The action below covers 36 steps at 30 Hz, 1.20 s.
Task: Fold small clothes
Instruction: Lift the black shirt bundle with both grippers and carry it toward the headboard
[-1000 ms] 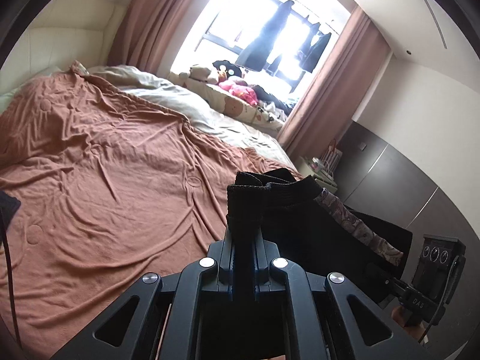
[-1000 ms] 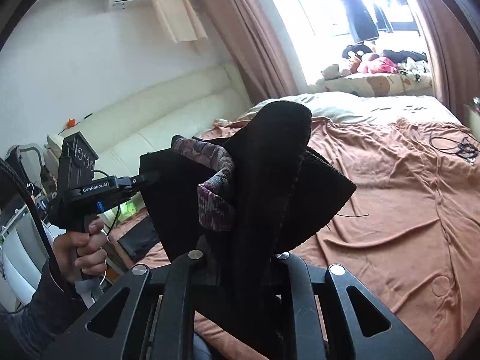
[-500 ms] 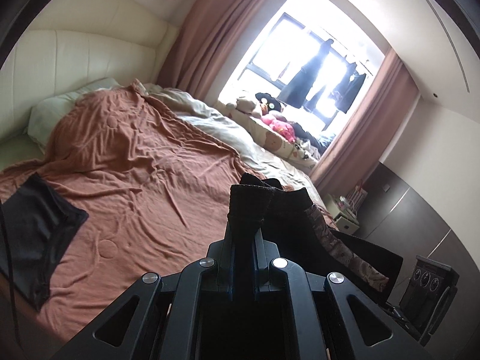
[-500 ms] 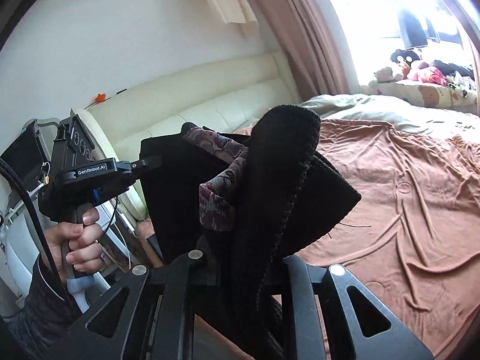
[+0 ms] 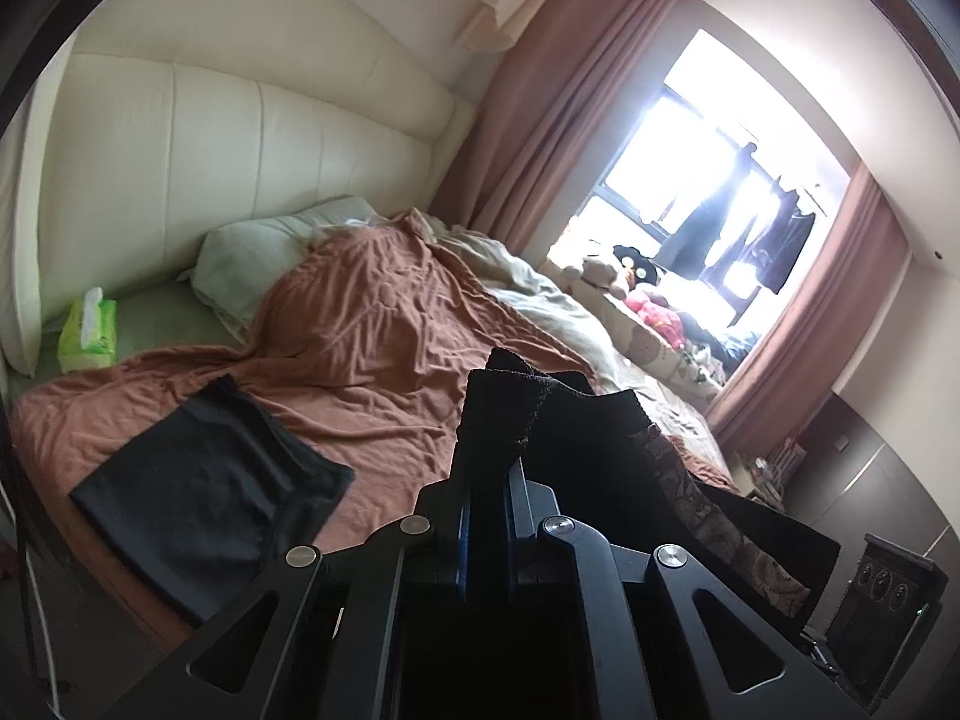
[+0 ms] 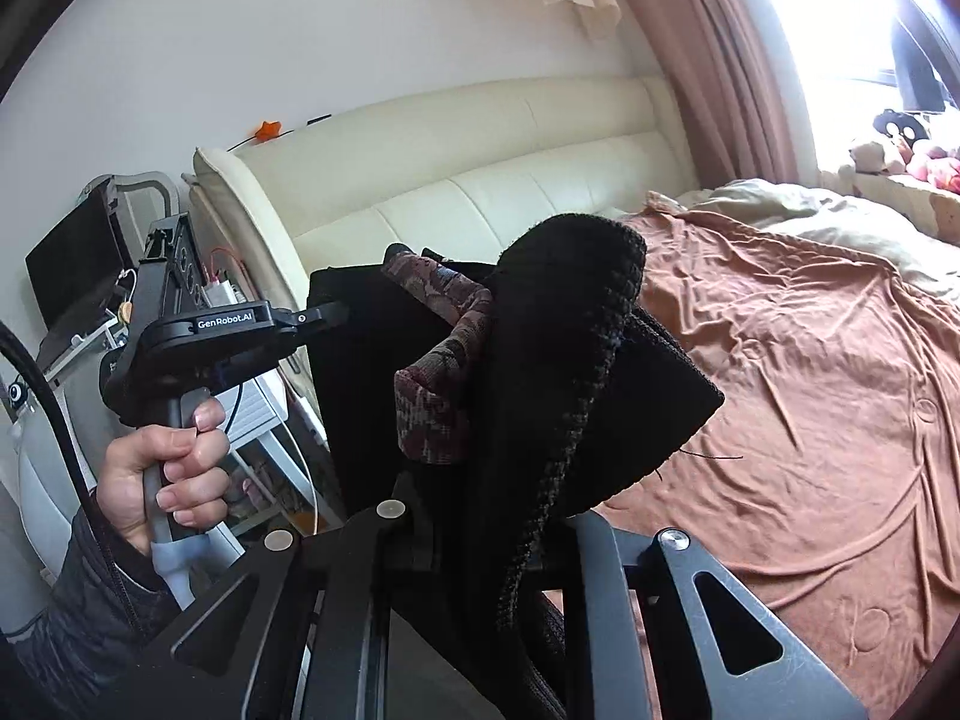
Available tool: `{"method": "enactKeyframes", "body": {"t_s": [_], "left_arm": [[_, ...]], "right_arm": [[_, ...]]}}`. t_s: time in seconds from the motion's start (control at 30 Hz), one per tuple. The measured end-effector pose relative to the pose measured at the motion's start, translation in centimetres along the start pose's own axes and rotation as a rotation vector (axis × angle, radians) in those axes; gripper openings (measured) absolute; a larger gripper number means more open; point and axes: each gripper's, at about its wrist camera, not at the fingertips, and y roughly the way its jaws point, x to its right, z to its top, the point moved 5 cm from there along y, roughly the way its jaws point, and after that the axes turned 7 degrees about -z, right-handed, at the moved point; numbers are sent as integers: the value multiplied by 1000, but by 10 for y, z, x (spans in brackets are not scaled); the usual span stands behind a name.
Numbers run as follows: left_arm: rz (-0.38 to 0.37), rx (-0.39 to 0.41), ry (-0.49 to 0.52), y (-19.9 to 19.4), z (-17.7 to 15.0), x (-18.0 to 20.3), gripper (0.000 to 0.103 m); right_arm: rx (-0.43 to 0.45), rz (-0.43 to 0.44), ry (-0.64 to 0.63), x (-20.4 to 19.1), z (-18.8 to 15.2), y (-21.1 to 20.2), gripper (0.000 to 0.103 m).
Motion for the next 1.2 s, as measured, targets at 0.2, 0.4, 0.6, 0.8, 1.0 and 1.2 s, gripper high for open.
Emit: {"method": "enactKeyframes", "body": {"t_s": [0.2, 0.4, 0.6, 0.8, 1.0, 1.2], "left_arm": [[78, 50, 15, -33, 38, -45, 8], [162, 71, 31, -53, 71, -84, 8], [208, 103, 37, -57, 91, -115, 8], [204, 96, 41, -49, 99, -141, 8], [226, 70, 45, -35, 102, -167, 8], [277, 42, 39, -14, 96, -192, 8]], "right_arm": [[1, 50, -26, -29, 14, 43, 12], [-17, 85, -62, -50, 13, 79, 12], [-36, 123, -100, -65, 8, 105, 12], [-62, 161, -138, -71, 0, 124, 12], [-102, 201, -139, -69, -4, 155, 12], [-160, 226, -110, -42, -7, 195, 12]]}}
